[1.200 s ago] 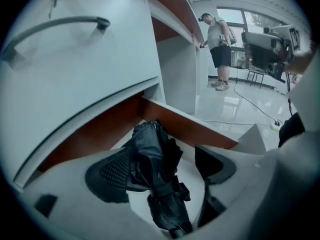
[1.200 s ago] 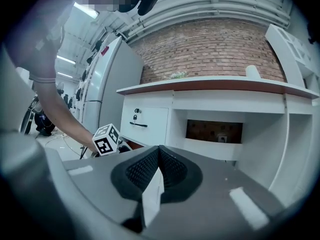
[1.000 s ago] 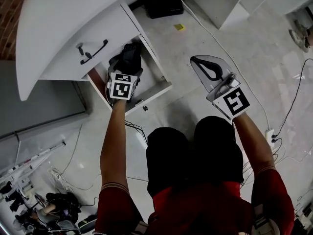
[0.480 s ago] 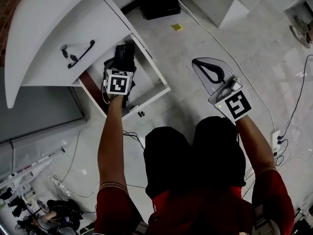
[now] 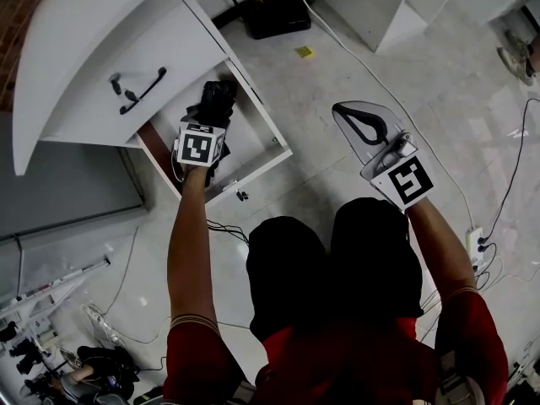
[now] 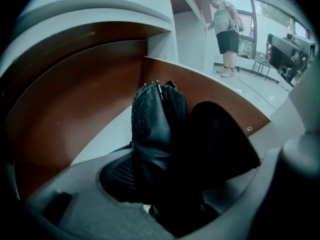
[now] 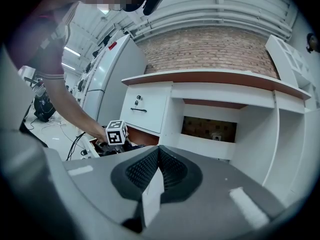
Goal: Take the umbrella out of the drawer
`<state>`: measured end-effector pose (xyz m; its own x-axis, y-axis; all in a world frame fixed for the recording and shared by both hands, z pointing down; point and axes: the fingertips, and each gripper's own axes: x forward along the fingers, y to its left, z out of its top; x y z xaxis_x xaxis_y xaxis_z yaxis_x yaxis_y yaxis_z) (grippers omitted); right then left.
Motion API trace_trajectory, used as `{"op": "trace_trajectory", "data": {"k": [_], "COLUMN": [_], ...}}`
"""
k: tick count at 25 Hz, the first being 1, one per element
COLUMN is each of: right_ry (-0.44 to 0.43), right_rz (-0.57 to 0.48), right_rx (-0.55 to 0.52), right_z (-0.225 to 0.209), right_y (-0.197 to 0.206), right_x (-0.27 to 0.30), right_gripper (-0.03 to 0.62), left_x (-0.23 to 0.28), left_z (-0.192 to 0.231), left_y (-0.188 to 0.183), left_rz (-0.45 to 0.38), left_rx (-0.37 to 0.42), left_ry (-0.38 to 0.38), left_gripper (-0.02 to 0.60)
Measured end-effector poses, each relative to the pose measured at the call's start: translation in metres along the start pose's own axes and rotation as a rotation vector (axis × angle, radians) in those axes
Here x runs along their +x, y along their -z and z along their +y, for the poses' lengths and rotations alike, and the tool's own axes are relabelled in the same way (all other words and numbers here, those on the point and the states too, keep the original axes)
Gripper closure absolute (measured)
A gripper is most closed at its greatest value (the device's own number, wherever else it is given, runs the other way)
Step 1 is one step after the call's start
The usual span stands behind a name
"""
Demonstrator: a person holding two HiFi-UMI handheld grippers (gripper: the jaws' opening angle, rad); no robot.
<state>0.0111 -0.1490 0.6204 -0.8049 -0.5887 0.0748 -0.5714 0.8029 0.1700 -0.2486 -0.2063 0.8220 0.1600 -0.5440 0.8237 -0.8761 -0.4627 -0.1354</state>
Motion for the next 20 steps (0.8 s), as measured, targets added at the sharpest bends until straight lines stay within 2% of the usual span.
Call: {"op": "trace_trajectory", "data": {"k": [5, 12, 16, 20], "right_ry": [-0.011, -0.041, -0.054, -0.064], "right_rz": [0.006, 0.04, 0.06, 0.085], "right_rx": [0.0, 0.029, 0.044, 0.063], "right_z": [0.0, 0.009, 0.011, 0.01], "right_y": [-0.004, -0.019, -0.042, -0.077], "right_x": [0.001, 0.0, -0.001, -0.002], "right_gripper": [0.582, 0.582, 0.582, 0.582], "left_x": [-0.018, -0.066, -0.102, -0.14], "left_z": [-0.005, -0.024, -0.041, -0.053], "left_y": [-0.006, -0.031, -0.051, -0.07], "left_rz": [-0.036, -0.138, -0.19, -0.244], "left_rx": [0.013, 0.108, 0.162, 0.146], "left_ry": [0.011, 0.023, 0.062, 0.092], "left_gripper": [0.332, 0.336, 0.336, 0.336]}}
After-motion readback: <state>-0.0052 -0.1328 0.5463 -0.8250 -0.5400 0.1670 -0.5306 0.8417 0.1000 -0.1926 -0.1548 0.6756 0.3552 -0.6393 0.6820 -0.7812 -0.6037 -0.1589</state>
